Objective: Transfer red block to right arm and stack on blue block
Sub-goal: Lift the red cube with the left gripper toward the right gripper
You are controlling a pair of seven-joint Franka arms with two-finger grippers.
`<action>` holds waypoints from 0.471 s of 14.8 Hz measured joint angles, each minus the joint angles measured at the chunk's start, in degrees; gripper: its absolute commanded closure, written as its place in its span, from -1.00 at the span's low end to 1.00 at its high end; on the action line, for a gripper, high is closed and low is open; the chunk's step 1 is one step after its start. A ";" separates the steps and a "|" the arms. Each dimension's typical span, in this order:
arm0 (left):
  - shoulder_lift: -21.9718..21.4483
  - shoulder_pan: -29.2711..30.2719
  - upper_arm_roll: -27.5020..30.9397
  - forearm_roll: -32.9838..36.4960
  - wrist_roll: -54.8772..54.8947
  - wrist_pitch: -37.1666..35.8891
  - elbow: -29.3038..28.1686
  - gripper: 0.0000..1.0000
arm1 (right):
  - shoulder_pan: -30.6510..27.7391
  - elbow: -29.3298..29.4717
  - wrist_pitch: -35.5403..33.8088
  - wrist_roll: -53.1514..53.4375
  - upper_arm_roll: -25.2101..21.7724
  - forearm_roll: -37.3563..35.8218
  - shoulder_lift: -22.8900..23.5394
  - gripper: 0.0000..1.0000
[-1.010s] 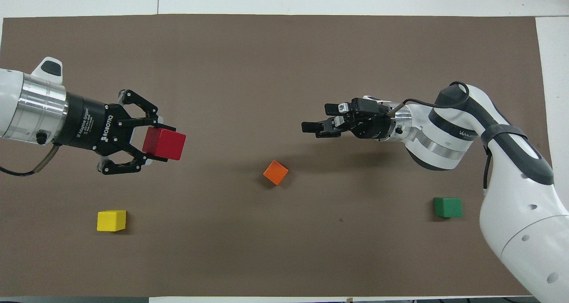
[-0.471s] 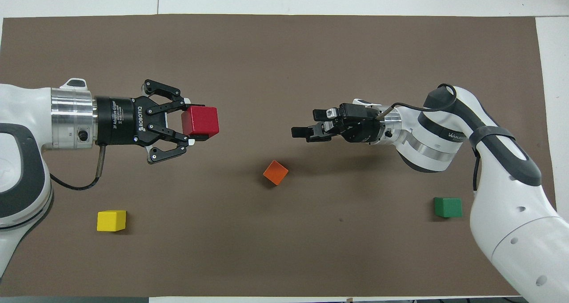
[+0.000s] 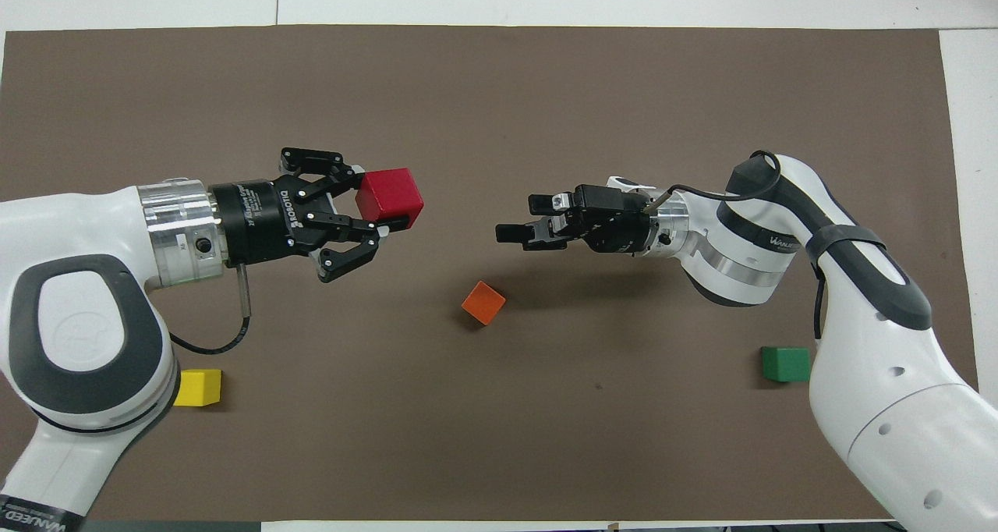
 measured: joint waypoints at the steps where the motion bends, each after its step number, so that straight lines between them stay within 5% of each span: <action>1: 0.00 -1.80 -0.05 -1.08 -0.05 2.03 -0.58 1.00 | 0.50 0.00 0.38 -0.26 0.00 0.31 0.00 -1.00; 7: -0.22 -6.57 -0.13 -3.08 5.10 4.69 -1.24 1.00 | 0.78 -0.02 0.76 -0.46 -0.21 0.59 0.04 -1.00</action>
